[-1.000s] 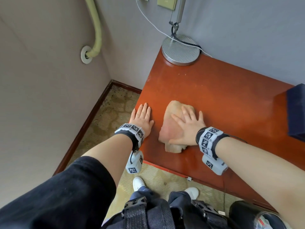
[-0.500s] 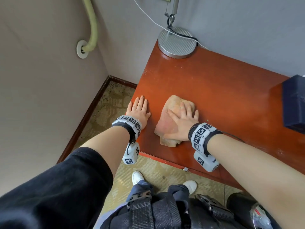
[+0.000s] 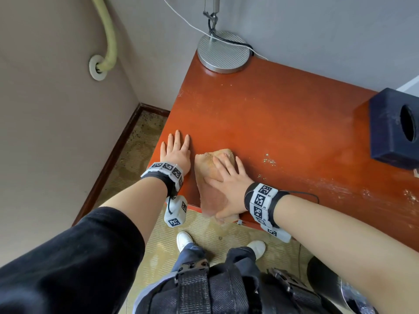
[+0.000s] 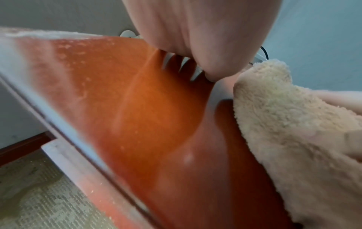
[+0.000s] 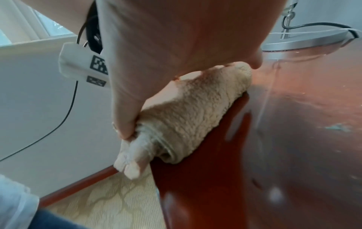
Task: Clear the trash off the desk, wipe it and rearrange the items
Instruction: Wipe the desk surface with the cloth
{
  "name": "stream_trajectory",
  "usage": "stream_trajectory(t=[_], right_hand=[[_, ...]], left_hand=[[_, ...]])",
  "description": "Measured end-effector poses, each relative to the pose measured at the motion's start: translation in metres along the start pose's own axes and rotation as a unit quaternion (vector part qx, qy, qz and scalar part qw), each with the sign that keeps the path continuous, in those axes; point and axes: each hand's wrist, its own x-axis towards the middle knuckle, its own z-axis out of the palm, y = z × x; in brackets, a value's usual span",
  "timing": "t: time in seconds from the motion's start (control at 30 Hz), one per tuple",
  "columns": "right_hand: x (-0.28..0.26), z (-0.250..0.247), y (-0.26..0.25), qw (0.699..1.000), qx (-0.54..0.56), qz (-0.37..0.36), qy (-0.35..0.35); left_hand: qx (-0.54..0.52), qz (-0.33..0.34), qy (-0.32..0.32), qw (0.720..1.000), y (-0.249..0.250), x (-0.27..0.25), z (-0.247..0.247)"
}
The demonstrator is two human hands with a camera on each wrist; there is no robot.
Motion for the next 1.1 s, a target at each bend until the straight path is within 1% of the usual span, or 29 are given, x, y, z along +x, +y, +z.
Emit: stream_trajectory(t=[0.1,0.3,0.4,0.53,0.63,0.73,0.97,1.1], right_hand=[[-0.009,0.003,0.008,0.999,-0.043,-0.032,0.001],[-0.019,0.006,0.029,0.986,-0.131,-0.099,-0.012],[-0.016,0.003,0.04,0.983,-0.134,-0.121,-0.016],[-0.012,0.003,0.049,0.988,-0.102,-0.118,-0.012],[-0.008,0.005,0.053,0.991,-0.089,-0.101,-0.008],[-0.002,0.003,0.059,0.996,-0.057,-0.067,-0.005],[0.012,-0.005,0.075,0.998,0.042,0.052,-0.002],[0.014,-0.009,0.078,0.983,0.098,0.158,-0.001]], left_hand=[[-0.01,-0.007,0.0,1.0,0.006,-0.008,0.002],[-0.042,-0.041,-0.024,0.998,0.026,-0.011,-0.002],[-0.043,-0.029,-0.036,0.998,0.031,-0.005,-0.006],[-0.035,-0.015,-0.045,0.998,0.031,0.006,-0.014],[-0.033,0.002,-0.049,0.998,0.031,0.012,-0.019],[-0.041,0.012,-0.056,0.997,0.03,0.017,-0.024],[-0.049,-0.007,-0.08,0.996,0.033,0.021,-0.028],[-0.046,-0.018,-0.075,0.996,0.033,0.02,-0.023]])
